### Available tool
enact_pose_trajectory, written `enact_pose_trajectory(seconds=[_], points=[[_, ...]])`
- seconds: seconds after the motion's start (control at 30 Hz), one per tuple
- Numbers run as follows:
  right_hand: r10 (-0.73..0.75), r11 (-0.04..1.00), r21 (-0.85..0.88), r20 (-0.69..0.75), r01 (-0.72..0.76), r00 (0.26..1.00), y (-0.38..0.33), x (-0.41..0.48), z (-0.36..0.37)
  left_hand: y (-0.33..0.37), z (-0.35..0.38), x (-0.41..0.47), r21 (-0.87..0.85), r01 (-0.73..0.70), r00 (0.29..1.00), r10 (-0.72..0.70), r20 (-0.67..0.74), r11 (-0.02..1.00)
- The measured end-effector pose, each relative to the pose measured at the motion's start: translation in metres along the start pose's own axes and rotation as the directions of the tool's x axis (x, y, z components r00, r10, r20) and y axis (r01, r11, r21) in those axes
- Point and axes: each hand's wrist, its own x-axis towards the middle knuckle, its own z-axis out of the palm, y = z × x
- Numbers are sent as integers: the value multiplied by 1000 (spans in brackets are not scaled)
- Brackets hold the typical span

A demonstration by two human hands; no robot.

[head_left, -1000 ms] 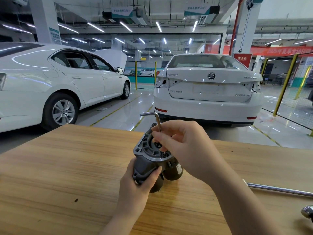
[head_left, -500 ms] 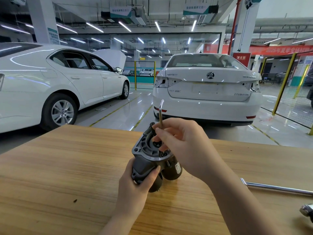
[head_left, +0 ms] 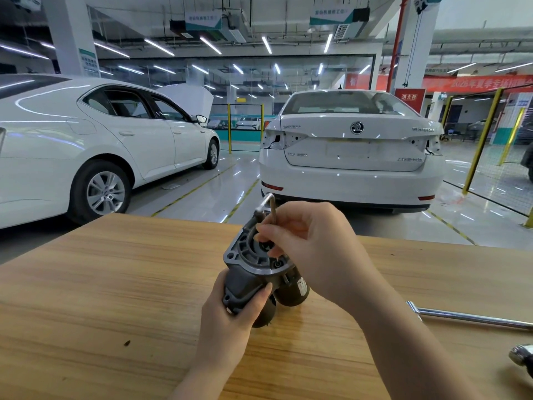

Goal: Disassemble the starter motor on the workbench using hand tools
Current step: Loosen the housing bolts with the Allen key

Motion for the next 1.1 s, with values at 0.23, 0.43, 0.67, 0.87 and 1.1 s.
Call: enact_pose_trajectory(seconds=[0.23,0.43,0.67,0.87,1.1], points=[[24,995,102,2,-24,1000,0,1,3,1,0,-1,1,-6,1000,6,-12,1000],[49,994,99,-63,-43,997,0,1,4,0,0,1,-4,1,1000,-1,-25,1000],[8,997,72,-14,-7,1000,-1,0,2,-1,-1,3,-11,21,1000,-21,-15,1000],[15,995,102,-77,-7,997,-2,0,6,0,0,4,-21,14,999,-15,-37,1000],[25,996,87,-86,-17,996,-1,1,7,-1,0,2,-19,3,999,-4,-34,1000]])
